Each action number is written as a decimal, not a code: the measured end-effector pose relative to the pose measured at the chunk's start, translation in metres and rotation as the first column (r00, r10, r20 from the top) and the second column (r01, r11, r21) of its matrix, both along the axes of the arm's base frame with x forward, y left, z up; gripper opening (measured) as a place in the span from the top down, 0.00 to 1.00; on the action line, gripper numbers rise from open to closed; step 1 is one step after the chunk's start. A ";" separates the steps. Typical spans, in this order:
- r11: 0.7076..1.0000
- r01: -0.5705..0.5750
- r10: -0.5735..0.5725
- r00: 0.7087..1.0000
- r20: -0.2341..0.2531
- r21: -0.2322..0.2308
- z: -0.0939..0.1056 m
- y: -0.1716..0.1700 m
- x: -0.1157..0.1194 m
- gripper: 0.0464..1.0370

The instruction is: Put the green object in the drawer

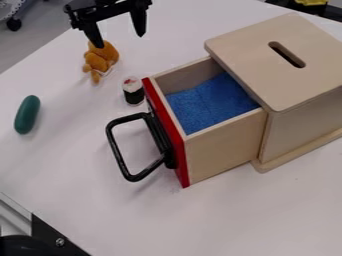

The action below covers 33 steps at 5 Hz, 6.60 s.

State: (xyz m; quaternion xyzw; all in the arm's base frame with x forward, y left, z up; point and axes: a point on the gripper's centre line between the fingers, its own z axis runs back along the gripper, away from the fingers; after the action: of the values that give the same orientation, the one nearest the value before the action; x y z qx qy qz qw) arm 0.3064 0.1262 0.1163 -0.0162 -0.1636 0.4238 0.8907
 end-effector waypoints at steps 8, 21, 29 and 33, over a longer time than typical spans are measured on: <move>0.991 -0.089 0.102 0.987 -0.126 0.104 -0.043 0.113 -0.113 0.04; 0.997 -0.050 0.051 0.999 0.007 -0.062 0.000 0.026 -0.089 0.63; 0.975 0.124 -0.131 0.991 -0.025 -0.183 -0.042 -0.145 -0.041 0.63; 0.973 0.156 -0.165 0.986 -0.039 -0.169 -0.050 -0.154 -0.031 0.05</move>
State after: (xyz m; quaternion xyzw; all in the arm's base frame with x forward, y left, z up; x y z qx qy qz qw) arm 0.2751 -0.0277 0.0666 -0.0920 -0.1027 0.3628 0.9216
